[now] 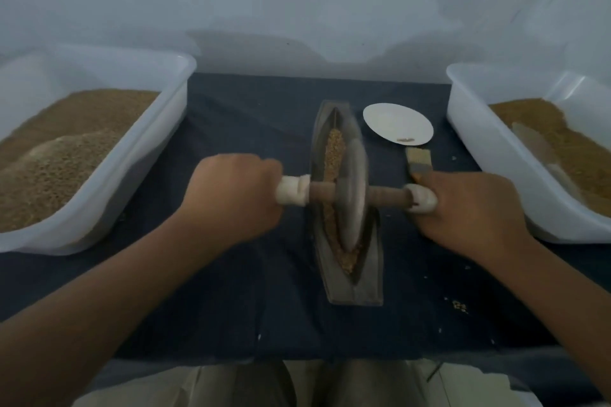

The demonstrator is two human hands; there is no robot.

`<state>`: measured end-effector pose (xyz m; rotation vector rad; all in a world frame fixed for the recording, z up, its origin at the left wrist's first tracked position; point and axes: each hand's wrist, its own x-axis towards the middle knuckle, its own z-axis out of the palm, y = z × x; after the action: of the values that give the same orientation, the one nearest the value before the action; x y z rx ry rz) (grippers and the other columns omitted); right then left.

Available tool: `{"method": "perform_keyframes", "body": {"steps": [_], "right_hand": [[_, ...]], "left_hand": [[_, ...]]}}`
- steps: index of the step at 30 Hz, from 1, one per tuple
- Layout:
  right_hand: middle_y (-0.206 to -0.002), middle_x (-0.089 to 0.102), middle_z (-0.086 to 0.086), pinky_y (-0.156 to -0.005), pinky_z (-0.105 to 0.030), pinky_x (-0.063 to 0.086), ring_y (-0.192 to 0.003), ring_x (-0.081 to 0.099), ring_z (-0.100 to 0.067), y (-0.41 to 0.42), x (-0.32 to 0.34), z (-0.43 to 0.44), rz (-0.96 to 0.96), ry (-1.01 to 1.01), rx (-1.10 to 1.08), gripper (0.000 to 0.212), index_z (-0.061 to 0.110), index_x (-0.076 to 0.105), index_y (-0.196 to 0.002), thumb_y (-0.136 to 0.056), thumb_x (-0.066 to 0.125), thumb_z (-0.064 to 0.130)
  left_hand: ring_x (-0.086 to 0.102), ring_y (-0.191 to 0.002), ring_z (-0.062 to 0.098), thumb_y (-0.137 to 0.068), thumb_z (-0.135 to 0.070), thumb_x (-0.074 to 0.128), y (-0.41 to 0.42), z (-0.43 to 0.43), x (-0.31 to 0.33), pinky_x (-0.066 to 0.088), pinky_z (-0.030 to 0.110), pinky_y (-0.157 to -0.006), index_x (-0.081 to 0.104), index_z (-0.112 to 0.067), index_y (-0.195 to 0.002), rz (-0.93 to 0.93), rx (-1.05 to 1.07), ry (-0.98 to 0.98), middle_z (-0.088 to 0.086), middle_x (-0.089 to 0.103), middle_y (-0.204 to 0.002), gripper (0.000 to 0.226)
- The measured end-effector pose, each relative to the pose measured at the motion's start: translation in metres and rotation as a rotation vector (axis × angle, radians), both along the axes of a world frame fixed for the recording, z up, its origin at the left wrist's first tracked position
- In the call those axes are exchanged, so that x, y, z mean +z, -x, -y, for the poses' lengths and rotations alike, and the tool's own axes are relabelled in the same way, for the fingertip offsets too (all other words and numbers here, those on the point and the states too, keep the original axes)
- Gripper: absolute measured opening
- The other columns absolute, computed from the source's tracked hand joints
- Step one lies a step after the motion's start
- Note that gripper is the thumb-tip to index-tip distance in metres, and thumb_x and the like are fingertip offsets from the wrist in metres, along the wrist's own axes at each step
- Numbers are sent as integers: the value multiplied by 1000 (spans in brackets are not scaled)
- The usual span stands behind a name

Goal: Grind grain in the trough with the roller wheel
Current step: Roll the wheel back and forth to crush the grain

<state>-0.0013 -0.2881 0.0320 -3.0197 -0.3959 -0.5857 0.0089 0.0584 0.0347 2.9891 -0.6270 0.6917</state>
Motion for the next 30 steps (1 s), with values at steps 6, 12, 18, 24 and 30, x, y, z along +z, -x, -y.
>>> {"method": "perform_keyframes", "body": {"steps": [6,12,18,24,30], "right_hand": [[-61,52,8,-55,-32,47,-55,51,-16,-86,7,-24,49,37,-143,41,30,45,-67,-94,39,61],[-64,55,6,-56,-33,46,-55,50,-15,-88,18,-24,-30,61,-150,34,29,49,-66,-94,51,49],[-53,47,9,-48,-43,51,-45,49,-18,-15,1,5,-26,14,82,32,31,42,-64,-78,37,60],[-61,50,6,-55,-32,41,-56,51,-17,-95,12,-21,16,39,-83,34,31,43,-65,-91,57,47],[-76,63,-1,-70,-41,54,-69,59,-23,-82,27,-26,-161,11,-136,35,27,49,-68,-97,49,47]], "left_hand": [[67,-73,37,-83,-47,64,-88,21,17,48,36,-64,37,-25,-61,-133,133,37,0,56,-69,41],[65,-74,33,-84,-43,61,-79,22,22,45,34,-64,45,-25,-63,-239,166,21,-1,60,-73,32],[30,-43,20,-75,-45,75,1,-8,-11,22,24,-49,21,-34,-59,-9,7,51,-14,24,-51,58],[62,-68,31,-79,-44,63,-91,22,11,42,32,-62,43,-24,-62,-165,190,50,-3,57,-69,33],[62,-70,30,-83,-44,64,-84,23,21,45,33,-63,45,-25,-63,-223,188,24,-3,60,-72,33]]}}
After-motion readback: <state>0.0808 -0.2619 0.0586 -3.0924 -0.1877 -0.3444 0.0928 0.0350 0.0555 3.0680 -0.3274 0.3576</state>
